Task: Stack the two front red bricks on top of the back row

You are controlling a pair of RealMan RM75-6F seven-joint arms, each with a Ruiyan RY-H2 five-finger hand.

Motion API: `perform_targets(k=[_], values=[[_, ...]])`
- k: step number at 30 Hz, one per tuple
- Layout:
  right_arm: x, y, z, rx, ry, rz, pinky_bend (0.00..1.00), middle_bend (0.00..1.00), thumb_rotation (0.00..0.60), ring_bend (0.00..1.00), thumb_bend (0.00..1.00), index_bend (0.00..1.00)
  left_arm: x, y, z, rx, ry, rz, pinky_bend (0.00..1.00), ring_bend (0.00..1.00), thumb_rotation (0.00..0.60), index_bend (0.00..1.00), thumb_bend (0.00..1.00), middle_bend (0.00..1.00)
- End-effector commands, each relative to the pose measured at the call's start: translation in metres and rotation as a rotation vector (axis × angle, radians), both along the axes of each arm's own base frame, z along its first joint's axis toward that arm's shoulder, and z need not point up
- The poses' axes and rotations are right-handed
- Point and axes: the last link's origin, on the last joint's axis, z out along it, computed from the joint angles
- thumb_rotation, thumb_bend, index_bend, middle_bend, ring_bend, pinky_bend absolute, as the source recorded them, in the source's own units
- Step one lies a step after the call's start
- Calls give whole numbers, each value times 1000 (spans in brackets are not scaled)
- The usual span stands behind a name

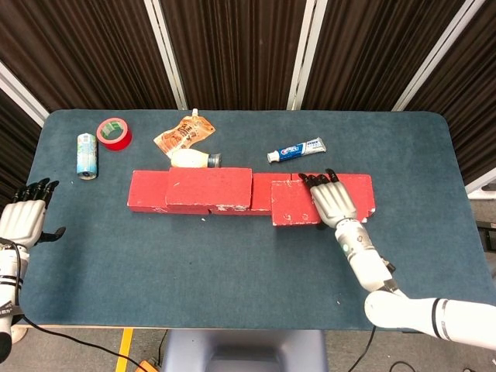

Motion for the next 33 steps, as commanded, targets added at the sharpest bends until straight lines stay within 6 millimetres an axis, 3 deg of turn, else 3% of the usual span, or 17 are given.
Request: perform_targets(k=[1,11,18,33], values=[[2,-10,1,14,13,10,0,361,600,374,217,156,-6,1,-6,9,-26,3,21,0,600,0,260,0],[-6,-32,1,48,20,-6,0,361,600,374,217,156,-16,9,-19,44,-80,13,21,0,600,0,260,0],[-24,-38,3,44,16,-40,0,361,600,374,217,154,-19,13,-23,26,-61,21,21,0,600,0,260,0],[-33,-62,-24,43,-40,-49,0,361,600,373,217,157,-17,17,-32,30,-77,0,20,0,600,0,260,0]])
